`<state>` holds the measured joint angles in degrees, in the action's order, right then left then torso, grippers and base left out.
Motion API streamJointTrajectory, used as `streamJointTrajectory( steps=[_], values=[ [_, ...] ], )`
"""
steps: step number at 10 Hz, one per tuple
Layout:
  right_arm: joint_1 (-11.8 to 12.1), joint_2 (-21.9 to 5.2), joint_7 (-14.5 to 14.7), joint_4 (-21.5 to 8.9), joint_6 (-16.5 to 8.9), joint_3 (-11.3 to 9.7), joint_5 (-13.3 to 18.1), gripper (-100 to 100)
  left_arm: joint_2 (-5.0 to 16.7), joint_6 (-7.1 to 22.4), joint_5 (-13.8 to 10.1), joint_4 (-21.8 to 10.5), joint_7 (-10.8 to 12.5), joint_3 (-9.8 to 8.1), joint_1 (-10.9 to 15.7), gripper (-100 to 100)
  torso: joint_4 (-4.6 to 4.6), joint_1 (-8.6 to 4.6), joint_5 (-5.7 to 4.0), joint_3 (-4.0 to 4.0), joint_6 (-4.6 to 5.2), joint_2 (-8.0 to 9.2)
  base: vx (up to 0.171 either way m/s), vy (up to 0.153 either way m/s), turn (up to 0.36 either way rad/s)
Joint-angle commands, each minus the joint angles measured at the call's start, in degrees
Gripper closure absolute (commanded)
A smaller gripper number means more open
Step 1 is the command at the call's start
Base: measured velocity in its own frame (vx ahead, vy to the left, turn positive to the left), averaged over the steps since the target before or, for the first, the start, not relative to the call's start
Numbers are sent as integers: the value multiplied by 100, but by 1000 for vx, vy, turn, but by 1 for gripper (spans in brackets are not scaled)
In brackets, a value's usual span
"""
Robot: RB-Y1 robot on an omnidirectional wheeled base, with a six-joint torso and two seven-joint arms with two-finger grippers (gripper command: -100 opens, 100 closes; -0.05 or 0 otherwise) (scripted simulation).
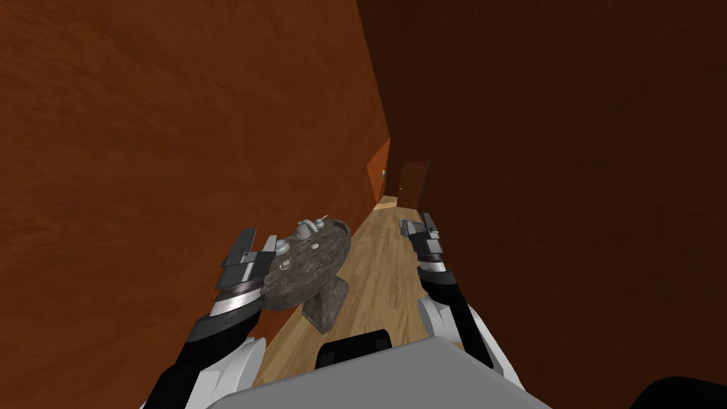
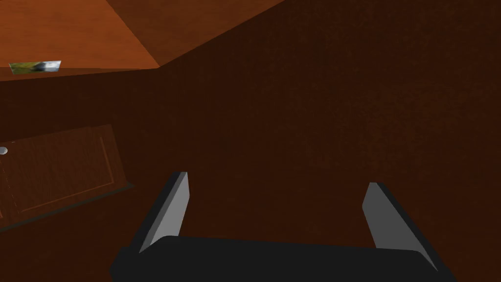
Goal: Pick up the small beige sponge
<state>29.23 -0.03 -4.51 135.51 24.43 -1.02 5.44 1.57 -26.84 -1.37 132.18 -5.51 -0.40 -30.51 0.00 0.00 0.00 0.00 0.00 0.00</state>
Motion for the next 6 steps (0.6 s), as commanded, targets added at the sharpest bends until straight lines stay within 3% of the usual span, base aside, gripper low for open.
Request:
streamJointTrajectory(
  steps=[1,6],
  values=[
    [0,0,0,0,0,0,0,0,123,93,-29,-165,16,-18,121,-100,0,0,0,0,0,0,-24,-5,61],
    [0,0,0,0,0,0,0,0,546,556,-161,-978,112,-100,744,-100,-4,-10,-2,-10,0,17,-51,-28,75]
  ],
)
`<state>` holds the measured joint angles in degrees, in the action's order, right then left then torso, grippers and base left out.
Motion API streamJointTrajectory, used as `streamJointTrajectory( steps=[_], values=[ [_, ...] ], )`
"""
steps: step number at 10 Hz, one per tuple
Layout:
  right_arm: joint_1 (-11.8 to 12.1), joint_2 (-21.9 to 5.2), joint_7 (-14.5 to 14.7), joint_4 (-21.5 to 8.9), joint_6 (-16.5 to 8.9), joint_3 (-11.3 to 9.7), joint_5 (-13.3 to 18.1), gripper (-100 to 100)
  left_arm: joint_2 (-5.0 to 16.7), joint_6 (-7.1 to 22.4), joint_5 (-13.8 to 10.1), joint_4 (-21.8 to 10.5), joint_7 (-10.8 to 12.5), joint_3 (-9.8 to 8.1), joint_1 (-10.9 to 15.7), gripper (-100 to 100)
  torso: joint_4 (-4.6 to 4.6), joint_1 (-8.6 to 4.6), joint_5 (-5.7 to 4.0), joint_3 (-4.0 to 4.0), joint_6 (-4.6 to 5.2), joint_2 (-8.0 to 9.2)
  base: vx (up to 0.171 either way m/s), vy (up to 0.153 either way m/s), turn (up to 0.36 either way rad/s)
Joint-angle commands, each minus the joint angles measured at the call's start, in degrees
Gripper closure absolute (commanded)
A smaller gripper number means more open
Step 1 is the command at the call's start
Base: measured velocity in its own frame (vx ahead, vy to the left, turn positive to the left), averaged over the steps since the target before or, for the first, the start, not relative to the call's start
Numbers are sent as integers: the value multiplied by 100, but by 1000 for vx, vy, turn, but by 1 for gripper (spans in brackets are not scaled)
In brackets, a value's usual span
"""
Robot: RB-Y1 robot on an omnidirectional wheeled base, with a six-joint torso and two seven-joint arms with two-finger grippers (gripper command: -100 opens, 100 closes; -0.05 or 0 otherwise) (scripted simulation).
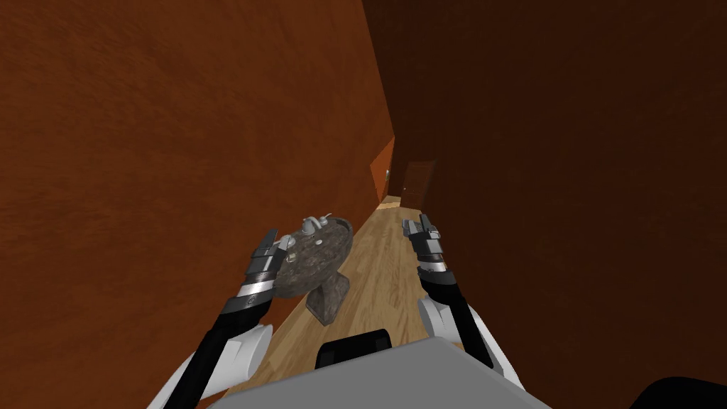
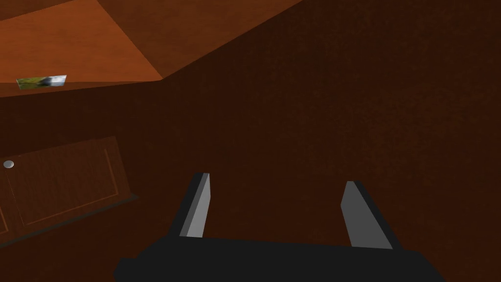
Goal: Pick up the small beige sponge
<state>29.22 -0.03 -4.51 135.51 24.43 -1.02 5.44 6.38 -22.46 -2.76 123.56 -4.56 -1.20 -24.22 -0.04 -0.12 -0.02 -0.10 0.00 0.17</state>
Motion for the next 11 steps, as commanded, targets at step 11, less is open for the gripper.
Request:
streamJointTrajectory(
  steps=[11],
  values=[
    [0,0,0,0,0,0,0,0,808,1306,-261,-2064,332,-178,1715,-100,2,5,1,4,1,-8,-33,-19,63]
  ],
)
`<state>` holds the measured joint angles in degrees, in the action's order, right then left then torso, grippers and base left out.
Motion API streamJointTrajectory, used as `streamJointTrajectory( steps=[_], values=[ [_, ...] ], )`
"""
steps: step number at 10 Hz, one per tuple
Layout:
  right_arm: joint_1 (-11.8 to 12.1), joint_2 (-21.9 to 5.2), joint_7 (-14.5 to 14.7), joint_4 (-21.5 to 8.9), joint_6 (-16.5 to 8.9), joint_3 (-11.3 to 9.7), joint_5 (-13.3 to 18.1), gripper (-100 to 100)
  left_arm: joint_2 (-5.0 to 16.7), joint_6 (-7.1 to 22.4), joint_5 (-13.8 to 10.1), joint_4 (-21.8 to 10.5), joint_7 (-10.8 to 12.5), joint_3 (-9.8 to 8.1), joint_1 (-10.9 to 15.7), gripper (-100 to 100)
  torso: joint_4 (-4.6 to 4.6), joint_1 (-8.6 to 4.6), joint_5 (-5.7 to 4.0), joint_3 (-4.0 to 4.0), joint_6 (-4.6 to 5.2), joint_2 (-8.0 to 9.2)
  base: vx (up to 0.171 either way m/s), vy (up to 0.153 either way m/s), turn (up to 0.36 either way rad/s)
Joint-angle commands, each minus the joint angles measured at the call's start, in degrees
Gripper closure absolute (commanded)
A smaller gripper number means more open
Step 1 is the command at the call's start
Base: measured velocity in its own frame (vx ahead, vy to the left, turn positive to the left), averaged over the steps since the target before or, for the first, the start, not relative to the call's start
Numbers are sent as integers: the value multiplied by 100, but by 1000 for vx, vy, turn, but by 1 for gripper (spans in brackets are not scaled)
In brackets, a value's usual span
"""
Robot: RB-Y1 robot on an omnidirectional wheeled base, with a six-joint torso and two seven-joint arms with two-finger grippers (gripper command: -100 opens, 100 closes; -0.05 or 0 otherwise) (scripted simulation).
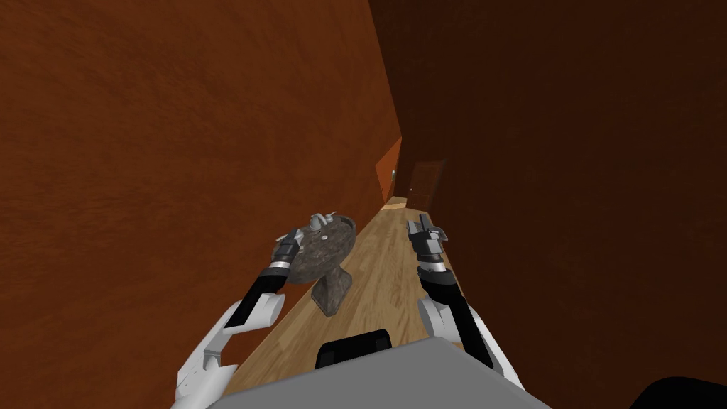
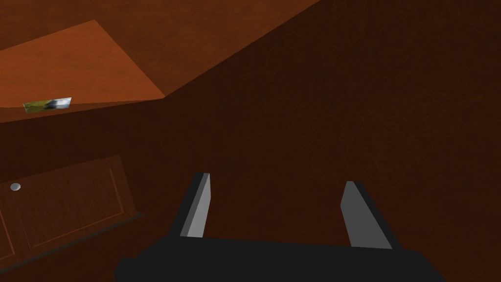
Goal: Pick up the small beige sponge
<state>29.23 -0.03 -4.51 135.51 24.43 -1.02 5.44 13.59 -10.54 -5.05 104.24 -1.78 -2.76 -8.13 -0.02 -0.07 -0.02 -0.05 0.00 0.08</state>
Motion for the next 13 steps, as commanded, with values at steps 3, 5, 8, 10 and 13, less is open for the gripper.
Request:
streamJointTrajectory(
  steps=[3,5,8,10,13],
  values=[
    [0,0,0,0,0,0,0,0,193,356,-65,-569,117,-46,438,-100,1,0,0,2,0,-3,-20,-16,42],
    [0,0,0,0,0,0,0,0,296,583,-98,-803,184,-68,655,-100,1,4,1,3,0,-5,-13,-7,31],
    [0,0,0,0,0,0,0,0,396,817,-129,-1362,255,-90,1038,-100,1,0,0,3,0,-6,-16,-17,34],
    [0,0,0,0,0,0,0,0,492,1059,-159,-1746,329,-111,1347,-100,1,-2,-1,3,0,-6,-15,-21,36],
    [0,0,0,0,0,0,0,0,583,1307,-187,-2135,407,-131,1659,-100,2,-1,0,4,0,-7,-8,-15,21]
  ],
)
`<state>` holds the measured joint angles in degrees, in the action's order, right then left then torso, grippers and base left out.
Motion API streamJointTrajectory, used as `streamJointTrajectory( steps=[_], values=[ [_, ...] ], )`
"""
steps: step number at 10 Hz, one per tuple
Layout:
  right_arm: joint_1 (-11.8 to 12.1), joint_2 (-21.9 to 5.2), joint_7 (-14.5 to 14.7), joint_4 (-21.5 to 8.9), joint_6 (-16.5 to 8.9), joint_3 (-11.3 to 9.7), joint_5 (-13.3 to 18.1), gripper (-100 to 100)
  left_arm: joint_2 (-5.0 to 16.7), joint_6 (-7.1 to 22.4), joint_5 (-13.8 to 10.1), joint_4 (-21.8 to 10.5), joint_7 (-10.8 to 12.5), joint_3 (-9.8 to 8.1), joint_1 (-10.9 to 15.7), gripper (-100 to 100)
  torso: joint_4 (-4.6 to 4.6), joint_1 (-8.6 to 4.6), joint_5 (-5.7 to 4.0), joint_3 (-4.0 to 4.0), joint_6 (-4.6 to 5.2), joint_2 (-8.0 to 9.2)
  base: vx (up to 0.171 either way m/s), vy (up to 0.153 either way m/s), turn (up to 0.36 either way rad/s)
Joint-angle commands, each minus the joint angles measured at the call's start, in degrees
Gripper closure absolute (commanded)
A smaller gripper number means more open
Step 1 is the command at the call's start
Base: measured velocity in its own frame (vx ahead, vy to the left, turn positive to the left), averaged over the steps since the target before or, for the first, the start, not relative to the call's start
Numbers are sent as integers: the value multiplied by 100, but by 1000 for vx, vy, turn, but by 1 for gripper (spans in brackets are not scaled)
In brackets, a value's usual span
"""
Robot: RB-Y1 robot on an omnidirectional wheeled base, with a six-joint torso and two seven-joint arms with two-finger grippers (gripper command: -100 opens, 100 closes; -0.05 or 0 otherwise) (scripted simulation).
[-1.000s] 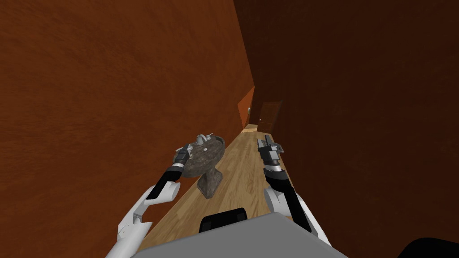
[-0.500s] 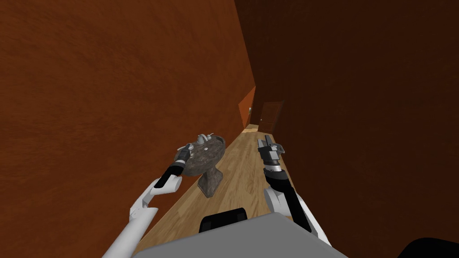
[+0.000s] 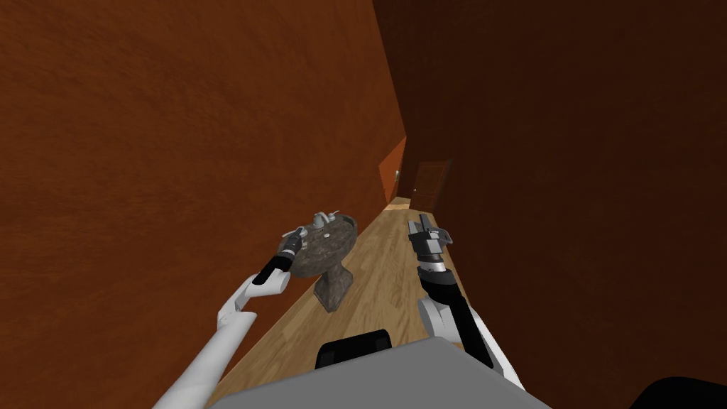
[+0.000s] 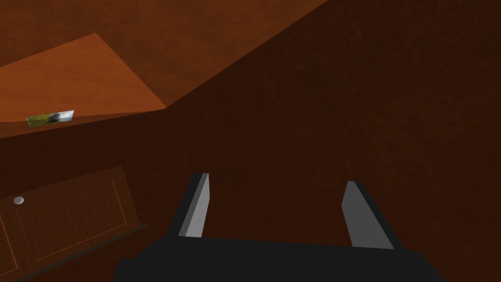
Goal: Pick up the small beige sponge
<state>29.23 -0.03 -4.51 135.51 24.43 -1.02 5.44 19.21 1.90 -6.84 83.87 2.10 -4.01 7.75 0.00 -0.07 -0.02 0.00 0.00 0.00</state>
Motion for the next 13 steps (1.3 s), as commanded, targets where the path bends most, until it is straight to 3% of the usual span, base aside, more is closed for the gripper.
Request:
streamJointTrajectory(
  steps=[1,2,3,4,11,13],
  values=[
    [0,0,0,0,0,0,0,0,104,286,-33,-286,100,-25,286,-100,0,0,0,0,0,0,-14,-21,44],
    [0,0,0,0,0,0,0,0,104,315,-33,-489,100,-25,385,-100,0,-1,0,0,1,1,-13,-18,20],
    [0,0,0,0,0,0,0,0,180,544,-56,-657,183,-42,600,-100,0,0,0,-1,0,2,-15,-21,33],
    [0,0,0,0,0,0,0,0,180,571,-56,-855,183,-42,698,-100,-1,-2,-1,-1,0,2,-11,-20,21],
    [0,0,0,0,0,0,0,0,407,1542,-117,-2223,530,-96,1848,-100,0,1,1,0,0,1,-10,-17,23],
    [0,0,0,0,0,0,0,0,407,1606,-117,-2416,530,-96,1916,-100,0,0,0,0,0,1,-4,-10,3]
  ],
)
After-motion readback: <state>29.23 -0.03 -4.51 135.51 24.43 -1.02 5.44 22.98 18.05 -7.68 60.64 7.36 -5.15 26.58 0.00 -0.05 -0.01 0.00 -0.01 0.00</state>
